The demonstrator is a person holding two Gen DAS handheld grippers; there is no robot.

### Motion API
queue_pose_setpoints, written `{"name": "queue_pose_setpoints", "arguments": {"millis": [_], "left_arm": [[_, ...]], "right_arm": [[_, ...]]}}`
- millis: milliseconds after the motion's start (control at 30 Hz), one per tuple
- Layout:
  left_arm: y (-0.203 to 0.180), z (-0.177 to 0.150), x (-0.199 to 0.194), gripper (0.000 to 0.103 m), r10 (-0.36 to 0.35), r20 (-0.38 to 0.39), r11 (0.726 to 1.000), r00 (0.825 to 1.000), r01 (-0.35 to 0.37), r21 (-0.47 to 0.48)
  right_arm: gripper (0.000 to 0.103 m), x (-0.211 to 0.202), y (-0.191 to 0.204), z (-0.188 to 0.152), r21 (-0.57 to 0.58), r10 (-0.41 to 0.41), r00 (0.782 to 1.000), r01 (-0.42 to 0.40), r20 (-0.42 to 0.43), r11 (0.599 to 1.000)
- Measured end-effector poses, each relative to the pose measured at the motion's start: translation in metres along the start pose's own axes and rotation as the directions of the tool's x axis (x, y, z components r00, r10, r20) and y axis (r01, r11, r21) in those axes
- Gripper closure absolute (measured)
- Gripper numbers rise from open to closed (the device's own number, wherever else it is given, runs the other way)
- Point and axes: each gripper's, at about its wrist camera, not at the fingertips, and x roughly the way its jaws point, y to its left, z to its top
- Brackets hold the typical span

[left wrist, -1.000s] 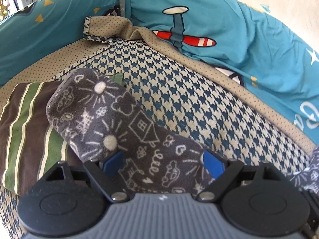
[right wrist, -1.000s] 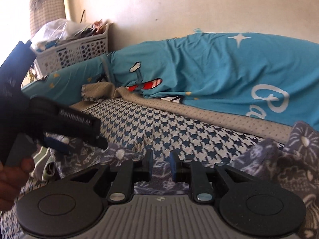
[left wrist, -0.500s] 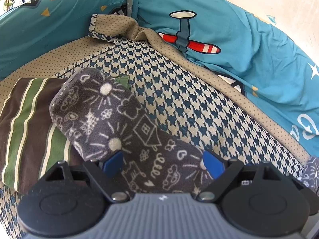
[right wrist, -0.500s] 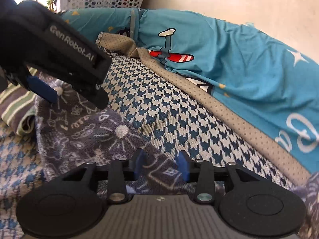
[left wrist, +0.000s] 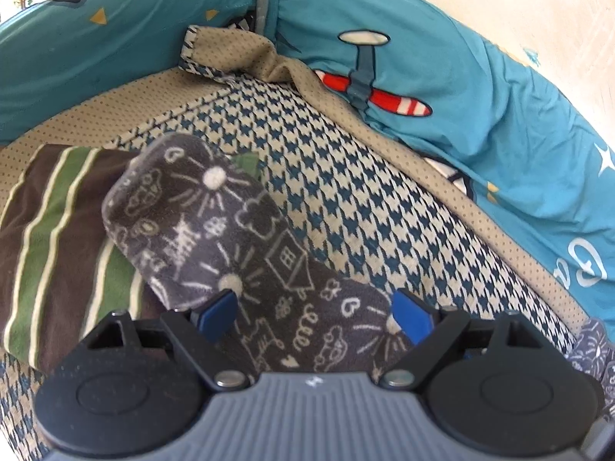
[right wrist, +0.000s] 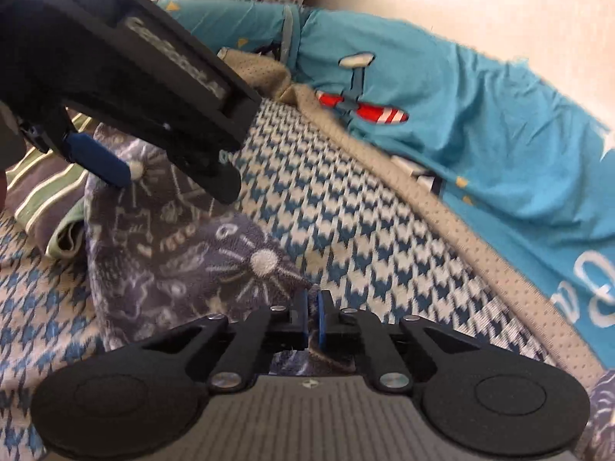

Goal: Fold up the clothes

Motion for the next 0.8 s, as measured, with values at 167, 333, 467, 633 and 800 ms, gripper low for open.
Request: {"name": "queue_pose_setpoints", "arguments": {"millis": [167,333,467,633,800], "left_arm": [[0.011,0.010,-0.012,0.015,0.052,0.087,0.998,0.995,-0.050,-0.033],[0.022,0.019,-0.016,0.015,0.094,0.131,0.994,0.987,-0.086,-0.068],[0.019,0.018,-0.017,0.015,0.093,0.130,0.995,0.987,-0.086,-0.056],[0.013,0.013,-0.017,0.015,0.085,0.128,0.996,0.988,-0.082,-0.032],[0.009,0.011,-0.017,0.015,0.085,0.133,0.996,0.987,-0.084,-0.017]], "right_arm": [[0.097,-0.010,0.014,0.022,0.026,-0.065,0.987,0.062,0.146,0.998],[0.097,0.002,0.015,0.037,0.100,-0.090,0.975,0.070,0.203,0.992],[0.097,0.020,0.005,0.034,0.197,-0.069,0.981,0.033,0.181,0.980],[0.092,0.036,0.001,0.024,0.232,-0.028,0.996,0.007,0.090,0.973],[0.090,0.002,-0.011,0.020,0.288,0.001,0.988,-0.046,0.153,0.957]]}}
